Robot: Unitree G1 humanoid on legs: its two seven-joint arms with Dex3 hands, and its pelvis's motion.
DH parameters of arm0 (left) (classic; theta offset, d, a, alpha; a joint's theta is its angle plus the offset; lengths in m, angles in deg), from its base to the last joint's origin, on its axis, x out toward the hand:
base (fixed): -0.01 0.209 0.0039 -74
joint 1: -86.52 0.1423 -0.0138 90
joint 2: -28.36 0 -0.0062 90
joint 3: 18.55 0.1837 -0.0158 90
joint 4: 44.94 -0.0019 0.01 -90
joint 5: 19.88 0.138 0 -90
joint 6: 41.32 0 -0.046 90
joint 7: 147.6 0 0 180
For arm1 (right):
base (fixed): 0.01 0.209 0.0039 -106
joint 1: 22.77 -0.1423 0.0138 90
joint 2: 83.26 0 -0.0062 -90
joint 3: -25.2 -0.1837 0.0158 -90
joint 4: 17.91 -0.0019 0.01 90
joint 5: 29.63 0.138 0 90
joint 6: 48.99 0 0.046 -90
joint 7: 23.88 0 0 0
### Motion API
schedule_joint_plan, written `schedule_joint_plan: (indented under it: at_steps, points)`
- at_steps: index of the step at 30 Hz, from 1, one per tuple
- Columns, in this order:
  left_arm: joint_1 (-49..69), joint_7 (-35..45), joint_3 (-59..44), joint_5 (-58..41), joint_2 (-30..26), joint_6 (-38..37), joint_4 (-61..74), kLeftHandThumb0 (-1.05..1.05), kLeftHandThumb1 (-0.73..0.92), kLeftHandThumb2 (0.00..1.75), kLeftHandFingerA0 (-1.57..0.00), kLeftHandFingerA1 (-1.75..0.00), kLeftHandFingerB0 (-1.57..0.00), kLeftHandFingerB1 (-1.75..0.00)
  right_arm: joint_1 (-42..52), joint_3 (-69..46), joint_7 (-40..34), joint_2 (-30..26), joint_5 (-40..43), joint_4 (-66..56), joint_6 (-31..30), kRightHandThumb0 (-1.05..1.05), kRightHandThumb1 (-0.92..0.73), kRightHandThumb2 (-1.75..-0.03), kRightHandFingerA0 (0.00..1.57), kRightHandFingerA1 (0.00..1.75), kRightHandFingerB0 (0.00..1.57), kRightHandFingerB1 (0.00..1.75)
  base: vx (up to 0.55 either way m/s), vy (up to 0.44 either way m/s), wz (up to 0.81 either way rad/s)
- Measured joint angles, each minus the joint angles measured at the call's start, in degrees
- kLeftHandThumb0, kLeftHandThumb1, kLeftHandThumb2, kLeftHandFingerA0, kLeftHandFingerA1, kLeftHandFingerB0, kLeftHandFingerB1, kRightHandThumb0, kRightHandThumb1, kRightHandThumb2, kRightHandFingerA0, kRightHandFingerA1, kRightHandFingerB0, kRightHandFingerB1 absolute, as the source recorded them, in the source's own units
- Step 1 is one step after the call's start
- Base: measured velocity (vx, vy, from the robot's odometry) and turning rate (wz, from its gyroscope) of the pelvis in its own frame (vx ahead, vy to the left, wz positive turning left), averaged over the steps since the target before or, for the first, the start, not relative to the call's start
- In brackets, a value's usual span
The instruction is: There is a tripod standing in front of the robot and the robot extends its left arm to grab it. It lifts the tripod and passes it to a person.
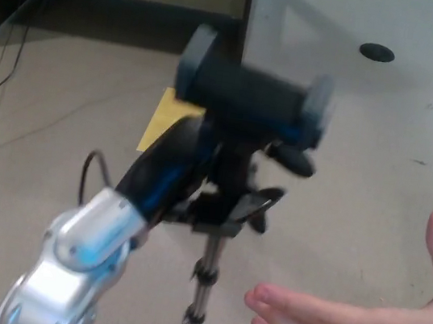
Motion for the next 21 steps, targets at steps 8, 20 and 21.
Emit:
schedule_joint_plan:
  at_steps: [8, 20, 21]
  points:
    - [-13.53, 0.04, 2.98, 0.45, 2.97, 6.85, -2.24, -0.14, 0.8, 0.72, -1.03, -1.32, -0.75, -1.09, 0.56, 0.26, -0.03, 0.0, -0.2, -0.13, -0.51, -0.39, -0.7, -0.61, 0.69, 0.42, 0.5, 0.36, 0.0, 0.0, 0.0]
    - [-25.57, -1.5, 9.33, 2.86, 11.92, 11.77, -5.91, -0.17, 0.8, 0.71, -1.05, -1.36, -0.74, -1.16, -0.46, 0.11, -0.11, -0.34, -0.25, -0.51, -1.31, -0.45, -0.58, -0.84, 0.63, 0.56, 0.47, 0.5, 0.0, 0.0, 0.0]
    - [-25.97, -1.61, 10.35, 3.2, 12.34, 12.31, -5.58, -0.18, 0.79, 0.71, -1.07, -1.34, -0.74, -1.16, -0.44, 0.07, -0.13, -0.32, -0.23, -0.5, -1.3, -0.4, -0.69, -0.6, 0.71, 0.43, 0.52, 0.37, 0.0, 0.0, 0.0]
